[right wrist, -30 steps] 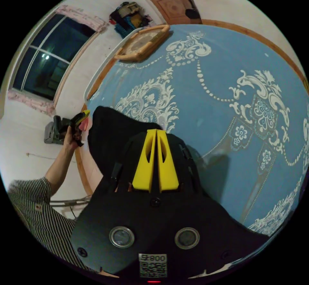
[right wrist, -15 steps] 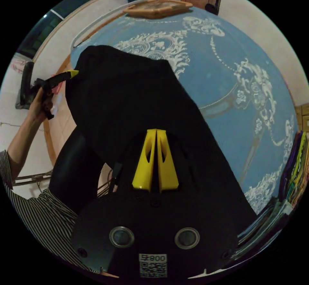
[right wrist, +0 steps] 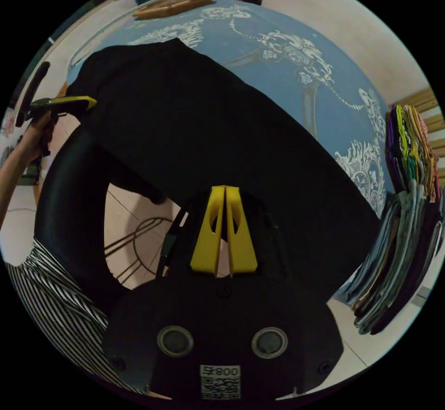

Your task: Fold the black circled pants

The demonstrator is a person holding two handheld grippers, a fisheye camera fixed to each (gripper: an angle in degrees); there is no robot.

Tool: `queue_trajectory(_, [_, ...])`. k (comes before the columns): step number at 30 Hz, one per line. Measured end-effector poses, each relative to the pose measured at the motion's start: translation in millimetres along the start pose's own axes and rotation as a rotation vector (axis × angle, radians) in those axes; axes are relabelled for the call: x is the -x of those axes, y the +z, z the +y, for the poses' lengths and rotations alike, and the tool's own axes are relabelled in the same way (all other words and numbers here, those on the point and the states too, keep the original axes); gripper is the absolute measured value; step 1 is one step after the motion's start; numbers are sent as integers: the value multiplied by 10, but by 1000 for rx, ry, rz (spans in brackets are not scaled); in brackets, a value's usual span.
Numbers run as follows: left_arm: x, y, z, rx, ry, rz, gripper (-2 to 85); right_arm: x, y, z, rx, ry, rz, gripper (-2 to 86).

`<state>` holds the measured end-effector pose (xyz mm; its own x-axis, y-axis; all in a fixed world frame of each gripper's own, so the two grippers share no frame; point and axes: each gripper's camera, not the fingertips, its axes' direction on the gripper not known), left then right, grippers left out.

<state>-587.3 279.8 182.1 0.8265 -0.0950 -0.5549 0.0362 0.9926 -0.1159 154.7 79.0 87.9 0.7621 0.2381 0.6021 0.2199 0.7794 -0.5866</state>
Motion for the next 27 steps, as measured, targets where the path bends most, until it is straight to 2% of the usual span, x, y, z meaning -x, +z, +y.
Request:
queue_trajectory(6, [-748, 565, -483, 103, -57, -22, 2, -348, -79, 888, -13, -63, 128, 2])
queue_trajectory(9, [-1175, 720, -667, 32, -83, -21, 2, -737, -162, 1406, -53, 10, 50, 1])
queue_trajectory(12, [-1697, 884, -867, -36, -31, 7, 2, -1295, -297, 1991, -106, 135, -105, 2])
queue_trajectory(16, [-2392, 1211, -1171, -55, 66, 91, 3, -2258, -563, 3143, -304, 381, -288, 5])
queue_trajectory(21, [-3648, 1910, -1795, 0, 245, 312, 9, -3328, -555, 4706, -455, 743, -434, 18])
queue_trajectory(23, [-4136, 2157, -2029, 37, 326, 370, 16, -3754, -446, 5460, -506, 919, -508, 34])
queue_trajectory(27, [-5333, 2700, -2562, 116, 508, 428, 48, -4249, -269, 6394, -577, 1125, -598, 64])
